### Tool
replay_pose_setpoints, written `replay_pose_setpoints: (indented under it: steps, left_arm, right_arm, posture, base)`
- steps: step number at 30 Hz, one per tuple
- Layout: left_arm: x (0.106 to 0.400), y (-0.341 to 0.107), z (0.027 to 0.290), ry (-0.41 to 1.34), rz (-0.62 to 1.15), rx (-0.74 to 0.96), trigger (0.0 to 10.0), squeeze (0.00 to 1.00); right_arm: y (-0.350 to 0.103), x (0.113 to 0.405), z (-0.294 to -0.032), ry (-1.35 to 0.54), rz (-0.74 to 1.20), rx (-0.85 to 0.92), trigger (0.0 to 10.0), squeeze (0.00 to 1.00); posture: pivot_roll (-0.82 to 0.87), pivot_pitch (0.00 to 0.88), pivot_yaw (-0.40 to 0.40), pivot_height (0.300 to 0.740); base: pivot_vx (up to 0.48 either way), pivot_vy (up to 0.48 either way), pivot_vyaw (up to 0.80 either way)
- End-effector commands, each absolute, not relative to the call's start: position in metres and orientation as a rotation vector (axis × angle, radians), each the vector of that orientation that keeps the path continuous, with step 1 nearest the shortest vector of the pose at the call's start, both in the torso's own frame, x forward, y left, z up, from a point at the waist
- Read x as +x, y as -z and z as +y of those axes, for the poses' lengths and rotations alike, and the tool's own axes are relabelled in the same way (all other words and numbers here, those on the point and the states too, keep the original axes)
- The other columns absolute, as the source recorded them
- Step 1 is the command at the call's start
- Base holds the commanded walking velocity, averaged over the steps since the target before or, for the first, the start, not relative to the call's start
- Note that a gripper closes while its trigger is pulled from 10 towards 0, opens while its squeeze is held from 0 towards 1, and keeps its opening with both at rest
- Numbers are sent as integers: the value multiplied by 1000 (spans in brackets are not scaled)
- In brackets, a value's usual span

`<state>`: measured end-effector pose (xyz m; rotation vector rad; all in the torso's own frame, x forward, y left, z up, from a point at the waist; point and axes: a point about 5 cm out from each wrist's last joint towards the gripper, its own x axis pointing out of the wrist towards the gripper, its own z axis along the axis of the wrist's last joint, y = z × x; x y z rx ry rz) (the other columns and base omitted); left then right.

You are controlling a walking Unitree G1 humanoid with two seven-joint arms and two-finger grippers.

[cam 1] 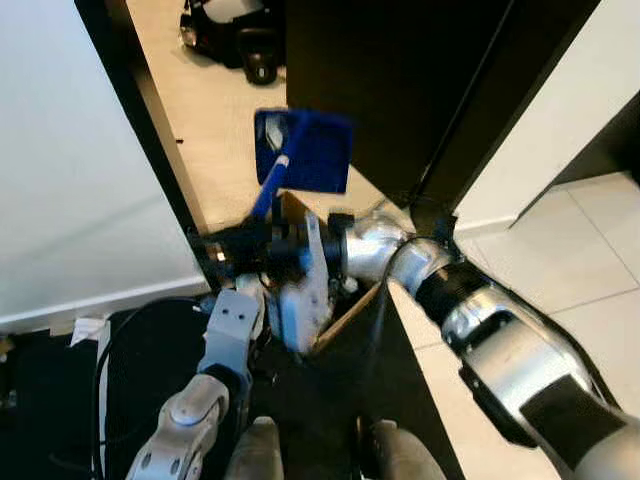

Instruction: Sweep floor

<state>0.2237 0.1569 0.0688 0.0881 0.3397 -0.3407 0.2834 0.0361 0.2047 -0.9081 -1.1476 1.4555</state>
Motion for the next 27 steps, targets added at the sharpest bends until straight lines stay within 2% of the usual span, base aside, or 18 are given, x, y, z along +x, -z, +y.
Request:
replay_pose_setpoints:
  steps: [1, 2, 4, 8, 10, 13, 15, 18, 19, 21, 24, 25, 27]
  left_arm:
    - [219, -64, 136, 424, 346, -5, 10000, 0]
    - [218, -63, 136, 428, 350, -3, 10000, 0]
    - [218, -63, 136, 431, 353, -2, 10000, 0]
    - [220, -63, 134, 432, 347, 1, 10000, 0]
    - [222, -64, 135, 428, 343, -2, 10000, 0]
    - [222, -65, 135, 439, 344, 4, 10000, 0]
    - [222, -64, 134, 441, 345, 5, 10000, 0]
    - [221, -63, 135, 441, 347, 7, 10000, 0]
    - [222, -63, 134, 437, 346, 6, 10000, 0]
    - [222, -64, 135, 434, 345, 6, 10000, 0]
    - [222, -64, 135, 435, 344, 6, 10000, 0]
    - [222, -64, 135, 441, 345, 10, 10000, 0]
    - [222, -64, 135, 442, 346, 11, 10000, 0]
  right_arm:
    - [-223, 294, 36, -1374, -1157, -925, 10000, 0]
    - [-246, 309, 33, -1264, -1154, -931, 10000, 0]
    - [-250, 310, 33, -1249, -1153, -929, 10000, 0]
    - [-211, 285, 41, -1402, -1163, -881, 10000, 0]
    - [-211, 285, 40, -1405, -1164, -886, 10000, 0]
    - [-242, 305, 35, -1283, -1165, -926, 10000, 0]
    - [-249, 308, 34, -1256, -1166, -927, 10000, 0]
    - [-238, 303, 37, -1280, -1156, -894, 10000, 0]
    - [-219, 291, 40, -1357, -1155, -877, 10000, 0]
    - [-210, 284, 41, -1400, -1159, -875, 10000, 0]
    - [-223, 295, 38, -1339, -1154, -899, 10000, 0]
    - [-249, 314, 29, -1219, -1140, -941, 10000, 0]
    - [-255, 318, 27, -1192, -1135, -949, 10000, 0]
  posture:
    - [152, 164, -110, 740]
    - [149, 161, -109, 740]
    - [149, 161, -109, 740]
    - [158, 165, -108, 740]
    - [151, 165, -105, 740]
    - [147, 164, -102, 740]
    - [147, 164, -102, 740]
    - [148, 162, -104, 740]
    - [153, 165, -104, 740]
    - [153, 168, -102, 740]
    - [147, 167, -99, 740]
    - [146, 166, -99, 740]
    - [144, 165, -99, 740]
  base:
    - [0, 0, 0]
    - [0, 0, 0]
    - [0, 0, 0]
    - [0, 0, 0]
    - [0, 0, 0]
    - [0, 0, 0]
    - [0, 0, 0]
    - [0, 0, 0]
    - [0, 0, 0]
    - [0, 0, 0]
    - [0, 0, 0]
    - [0, 0, 0]
    - [0, 0, 0]
